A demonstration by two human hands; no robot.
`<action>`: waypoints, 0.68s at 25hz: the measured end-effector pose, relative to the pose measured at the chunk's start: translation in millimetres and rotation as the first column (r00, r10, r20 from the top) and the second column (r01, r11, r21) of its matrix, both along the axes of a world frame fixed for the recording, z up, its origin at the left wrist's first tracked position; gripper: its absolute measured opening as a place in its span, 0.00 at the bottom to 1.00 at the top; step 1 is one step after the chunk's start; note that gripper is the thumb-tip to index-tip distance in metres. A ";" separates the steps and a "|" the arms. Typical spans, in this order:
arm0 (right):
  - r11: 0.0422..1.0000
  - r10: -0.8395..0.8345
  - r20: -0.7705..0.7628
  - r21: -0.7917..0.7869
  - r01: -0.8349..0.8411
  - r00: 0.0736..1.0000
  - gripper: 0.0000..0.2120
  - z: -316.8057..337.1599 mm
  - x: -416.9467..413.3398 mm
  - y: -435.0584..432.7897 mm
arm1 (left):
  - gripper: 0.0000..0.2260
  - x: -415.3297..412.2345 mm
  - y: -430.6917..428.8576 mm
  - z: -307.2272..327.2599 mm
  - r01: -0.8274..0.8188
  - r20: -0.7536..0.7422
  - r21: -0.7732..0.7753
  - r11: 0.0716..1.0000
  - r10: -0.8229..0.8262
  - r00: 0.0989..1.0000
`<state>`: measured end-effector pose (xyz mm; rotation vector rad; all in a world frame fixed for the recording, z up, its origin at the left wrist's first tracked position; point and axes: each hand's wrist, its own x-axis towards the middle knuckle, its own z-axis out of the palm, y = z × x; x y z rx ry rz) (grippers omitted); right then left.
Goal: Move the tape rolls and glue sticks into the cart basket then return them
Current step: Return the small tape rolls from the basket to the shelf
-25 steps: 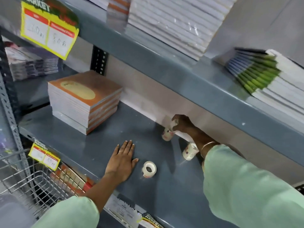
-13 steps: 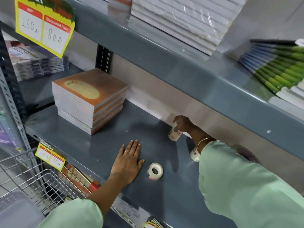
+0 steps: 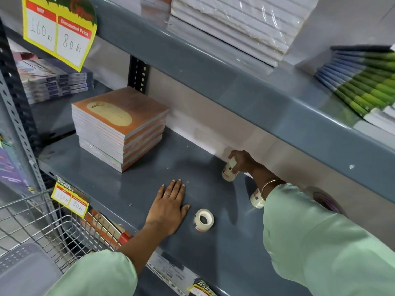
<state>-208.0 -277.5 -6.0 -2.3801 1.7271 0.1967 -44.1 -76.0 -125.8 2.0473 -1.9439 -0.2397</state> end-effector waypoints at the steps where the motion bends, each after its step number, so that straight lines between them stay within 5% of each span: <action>1: 1.000 -0.004 -0.010 -0.027 0.003 1.000 0.33 2.0 2.0 5.3 | 0.40 0.2 0.1 0.1 0.001 0.003 0.004 1.000 -0.001 1.000; 5: 0.931 0.113 0.179 -0.364 -0.041 0.977 0.31 1.3 22.5 58.1 | 0.40 0.5 -1.0 -1.8 0.005 0.013 0.021 1.000 -0.005 1.000; 7: 0.947 0.234 0.221 -0.271 -0.171 0.947 0.25 -13.1 28.9 97.6 | 0.40 1.0 -2.2 -2.1 0.003 0.022 0.021 1.000 -0.003 1.000; 11: 0.932 0.317 0.104 0.149 -0.330 0.943 0.29 -44.3 17.2 153.4 | 0.30 -0.7 -0.4 -0.4 -0.007 0.044 0.046 0.999 0.005 0.999; 17: 0.933 0.328 0.156 0.105 -0.345 0.932 0.21 -48.7 9.5 165.3 | 0.30 -0.1 1.4 1.2 -0.001 0.050 0.038 0.999 -0.001 0.999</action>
